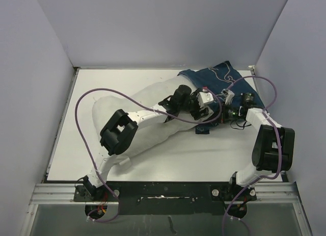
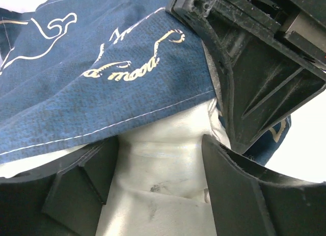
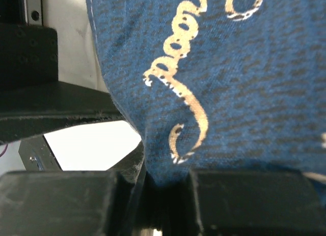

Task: Put the pillow into the pillowcase
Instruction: Stuff the pillow into the pillowcase.

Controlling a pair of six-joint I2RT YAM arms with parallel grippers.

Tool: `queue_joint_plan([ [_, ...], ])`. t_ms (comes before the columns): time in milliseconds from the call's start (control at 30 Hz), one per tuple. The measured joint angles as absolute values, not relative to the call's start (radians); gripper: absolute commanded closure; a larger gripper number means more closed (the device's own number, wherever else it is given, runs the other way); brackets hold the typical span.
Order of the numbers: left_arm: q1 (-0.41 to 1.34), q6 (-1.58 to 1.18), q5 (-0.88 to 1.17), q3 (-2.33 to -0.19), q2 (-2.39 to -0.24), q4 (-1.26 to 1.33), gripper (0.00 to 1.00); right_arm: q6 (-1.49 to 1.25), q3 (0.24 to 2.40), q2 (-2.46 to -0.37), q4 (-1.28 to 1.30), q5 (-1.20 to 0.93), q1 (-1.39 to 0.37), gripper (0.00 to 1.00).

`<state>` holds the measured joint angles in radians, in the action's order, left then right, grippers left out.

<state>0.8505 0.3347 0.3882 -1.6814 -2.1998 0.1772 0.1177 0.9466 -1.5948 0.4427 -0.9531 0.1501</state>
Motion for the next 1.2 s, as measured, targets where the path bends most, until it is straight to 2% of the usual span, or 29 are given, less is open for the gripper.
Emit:
queue_joint_plan([
  [67,0.855,0.326,0.385,-1.668,-2.200,0.196,0.35,0.123,0.947,-1.591,0.444,-0.953,0.155,0.99],
  [100,0.857,0.324,0.385,-1.665,-2.200,0.200,0.39,0.125,0.947,-1.591,0.446,-0.953,0.156,1.00],
  [133,0.857,0.323,0.385,-1.665,-2.201,0.203,0.50,0.126,0.947,-1.591,0.450,-0.954,0.156,1.00],
  [200,0.856,0.314,0.385,-1.671,-2.211,0.214,0.89,0.131,0.950,-1.591,0.457,-0.960,0.155,1.00],
  [233,0.855,0.304,0.384,-1.689,-2.226,0.214,1.00,0.135,0.953,-1.591,0.463,-0.965,0.155,1.00],
  [333,0.854,0.226,0.371,-1.809,-2.312,0.187,1.00,0.158,0.967,-1.591,0.485,-0.973,0.149,1.00],
  [467,0.839,0.003,0.314,-2.073,-2.447,0.069,1.00,0.206,0.980,-1.586,0.513,-0.978,0.137,1.00],
  [633,0.824,-0.335,0.122,-2.466,-2.595,-0.197,1.00,0.250,0.980,-1.539,0.537,-0.981,0.121,1.00],
  [700,0.820,-0.462,0.056,-2.552,-2.631,-0.273,1.00,0.268,0.980,-1.518,0.543,-0.980,0.094,1.00],
  [900,0.810,-0.780,-0.049,-2.515,-2.636,-0.311,1.00,0.290,0.981,-1.520,0.573,-0.980,0.010,1.00],
  [1067,0.805,-0.968,-0.043,-2.296,-2.598,-0.039,1.00,0.307,1.037,-1.651,0.633,-1.007,0.014,1.00],
  [1200,0.791,-1.052,-0.035,-2.267,-2.594,0.112,1.00,0.358,1.138,-1.772,0.718,-1.042,0.013,1.00],
])
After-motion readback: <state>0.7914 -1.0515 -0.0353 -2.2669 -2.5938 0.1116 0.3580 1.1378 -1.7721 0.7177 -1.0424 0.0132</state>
